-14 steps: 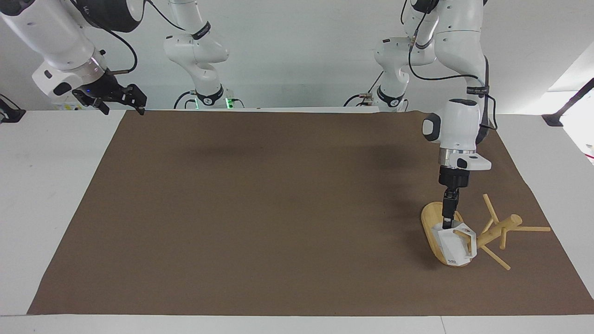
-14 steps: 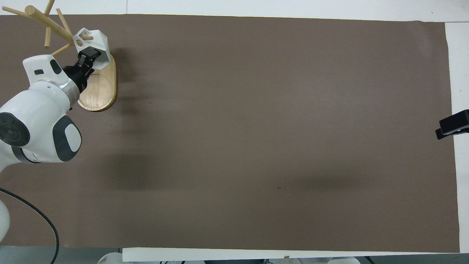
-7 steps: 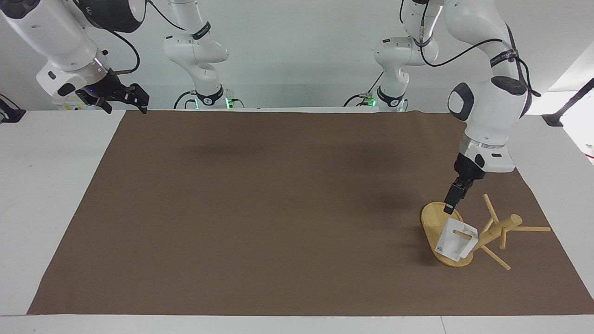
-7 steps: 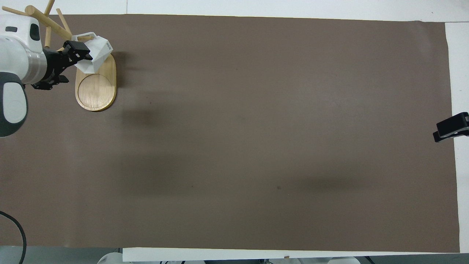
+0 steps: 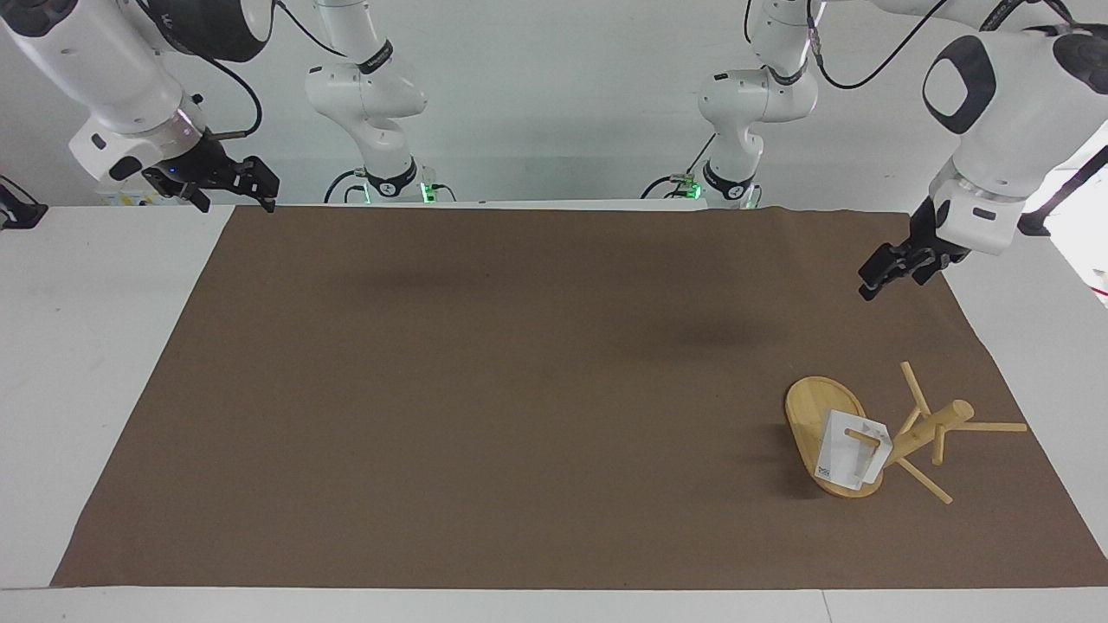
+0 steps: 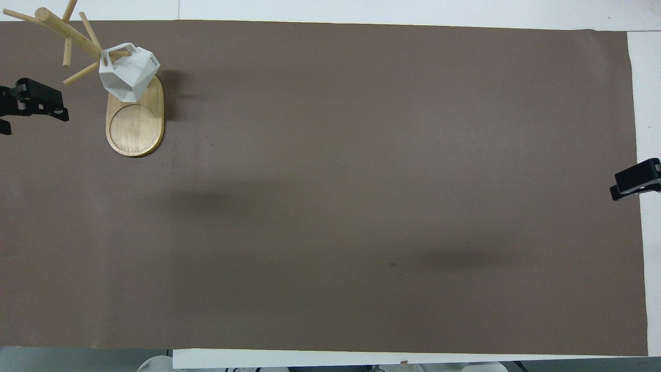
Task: Hang cup on rack
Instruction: 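Open the left gripper and draw it back from the cup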
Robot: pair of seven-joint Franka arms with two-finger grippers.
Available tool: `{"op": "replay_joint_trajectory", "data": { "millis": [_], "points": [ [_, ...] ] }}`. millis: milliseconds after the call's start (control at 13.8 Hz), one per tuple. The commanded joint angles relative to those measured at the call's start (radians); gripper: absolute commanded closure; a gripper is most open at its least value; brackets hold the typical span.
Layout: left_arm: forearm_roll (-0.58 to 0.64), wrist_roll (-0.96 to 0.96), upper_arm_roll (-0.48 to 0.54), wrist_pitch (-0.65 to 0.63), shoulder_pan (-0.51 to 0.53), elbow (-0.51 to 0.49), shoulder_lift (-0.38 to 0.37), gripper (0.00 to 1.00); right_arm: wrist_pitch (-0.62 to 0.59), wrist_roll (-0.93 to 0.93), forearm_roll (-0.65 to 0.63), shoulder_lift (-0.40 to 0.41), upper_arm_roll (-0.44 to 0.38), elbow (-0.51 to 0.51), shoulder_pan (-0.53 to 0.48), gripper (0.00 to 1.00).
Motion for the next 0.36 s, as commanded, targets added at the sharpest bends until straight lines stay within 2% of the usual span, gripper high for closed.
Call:
{"op": "replay_joint_trajectory", "data": {
  "millis": [0, 289],
  "points": [
    [0.021, 0.151, 0.012, -0.071, 0.012, 0.029, 0.011, 0.00, 0.006, 0.007, 0.001, -0.019, -0.004, -0.023, 0.003, 0.01],
    [0.019, 0.207, 0.011, -0.122, 0.012, 0.075, 0.008, 0.00, 0.006, 0.007, 0.001, -0.018, -0.004, -0.023, 0.003, 0.01]
  ]
}}
